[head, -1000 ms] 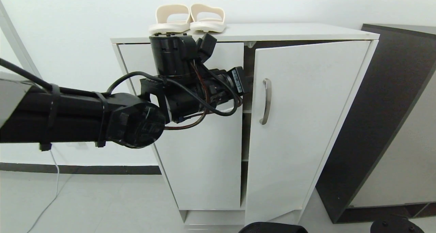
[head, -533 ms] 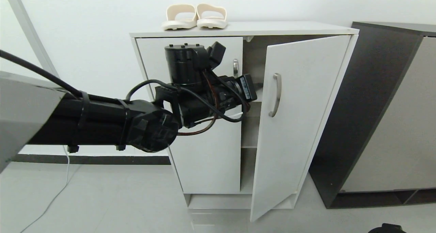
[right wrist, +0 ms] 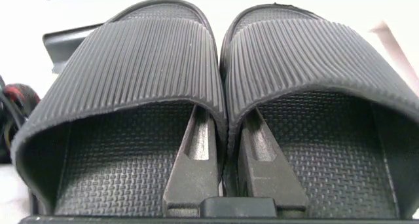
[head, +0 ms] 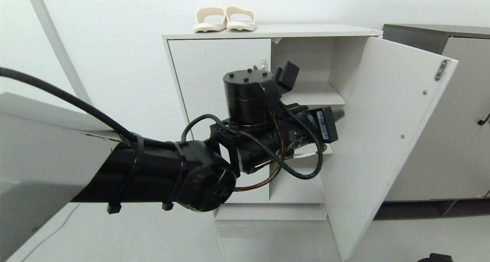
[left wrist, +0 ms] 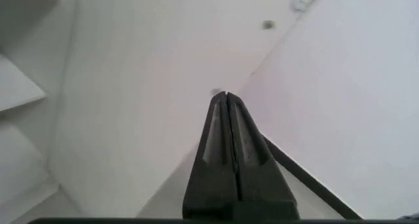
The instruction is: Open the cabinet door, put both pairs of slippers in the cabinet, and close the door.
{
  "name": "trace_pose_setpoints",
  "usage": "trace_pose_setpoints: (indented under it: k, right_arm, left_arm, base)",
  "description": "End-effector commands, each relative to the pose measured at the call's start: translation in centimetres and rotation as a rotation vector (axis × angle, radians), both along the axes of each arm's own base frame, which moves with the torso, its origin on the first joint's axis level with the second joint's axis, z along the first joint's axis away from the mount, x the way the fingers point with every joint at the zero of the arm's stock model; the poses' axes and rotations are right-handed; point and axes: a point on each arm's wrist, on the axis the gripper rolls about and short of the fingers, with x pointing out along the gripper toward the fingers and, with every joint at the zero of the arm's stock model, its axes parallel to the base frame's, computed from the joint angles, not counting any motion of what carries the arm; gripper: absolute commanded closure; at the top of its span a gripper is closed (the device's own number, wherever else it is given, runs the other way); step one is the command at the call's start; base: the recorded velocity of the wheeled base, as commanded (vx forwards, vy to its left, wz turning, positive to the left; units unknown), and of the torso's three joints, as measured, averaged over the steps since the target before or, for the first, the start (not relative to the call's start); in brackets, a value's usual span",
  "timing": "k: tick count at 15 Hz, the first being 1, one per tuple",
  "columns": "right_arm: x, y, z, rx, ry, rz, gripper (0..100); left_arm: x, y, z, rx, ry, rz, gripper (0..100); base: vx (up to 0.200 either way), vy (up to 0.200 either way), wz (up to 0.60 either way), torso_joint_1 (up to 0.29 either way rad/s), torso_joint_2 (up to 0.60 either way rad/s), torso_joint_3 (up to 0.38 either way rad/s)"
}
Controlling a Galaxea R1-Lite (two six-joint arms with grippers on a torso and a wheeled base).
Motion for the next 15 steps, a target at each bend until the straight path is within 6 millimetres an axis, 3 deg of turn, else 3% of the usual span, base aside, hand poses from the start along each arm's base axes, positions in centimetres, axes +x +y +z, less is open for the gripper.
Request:
trace_pose_setpoints:
  k: [1, 3, 4, 5, 6, 9, 12, 13, 15]
  right_arm:
    - [1.2, -0.3, 0.2, 0.028, -0.018, -0.063, 100]
    - [4.0, -0.4, 0.8, 0.089, -0.058, -0.193, 100]
    - [5.5, -0.1, 1.1, 0.120, -0.060, -0.295, 100]
    - [6.0, 0.3, 1.2, 0.124, -0.070, -0.345, 100]
    - [7.9, 1.7, 1.1, 0.134, -0.106, -0.526, 100]
    - [11.4, 4.7, 1.7, 0.216, -0.146, -0.737, 100]
    - [13.9, 5.8, 2.3, 0.240, -0.176, -0.900, 100]
    - [14.6, 5.7, 2.6, 0.245, -0.173, -0.941, 100]
    - [14.8, 5.7, 2.5, 0.232, -0.162, -0.961, 100]
  left_arm:
    - [0.3, 1.9, 0.8, -0.006, 0.002, 0.078, 100]
    - [-0.2, 6.1, 2.8, -0.028, -0.018, 0.181, 100]
    - [-1.7, 9.4, 3.7, -0.028, -0.024, 0.230, 100]
    - [-2.4, 10.7, 3.9, -0.020, -0.025, 0.251, 100]
    - [-5.7, 15.3, 5.0, 0.010, -0.037, 0.326, 100]
    - [-14.8, 22.9, 6.1, 0.113, -0.065, 0.538, 100]
    - [-23.8, 28.6, 2.9, 0.230, -0.095, 0.727, 100]
    - [-26.2, 29.9, 1.7, 0.242, -0.087, 0.834, 100]
    - [-28.9, 30.9, -0.2, 0.239, -0.079, 1.021, 100]
  base:
    - [0.000, 0.000, 0.00, 0.000, 0.00, 0.000]
    - [0.000, 0.000, 0.00, 0.000, 0.00, 0.000]
    - [0.000, 0.000, 0.00, 0.000, 0.00, 0.000]
    - [0.000, 0.000, 0.00, 0.000, 0.00, 0.000]
    - [0.000, 0.000, 0.00, 0.000, 0.00, 0.000]
    - [0.000, 0.000, 0.00, 0.000, 0.00, 0.000]
    - [0.000, 0.000, 0.00, 0.000, 0.00, 0.000]
    - [0.000, 0.000, 0.00, 0.000, 0.00, 0.000]
    - [0.000, 0.000, 0.00, 0.000, 0.00, 0.000]
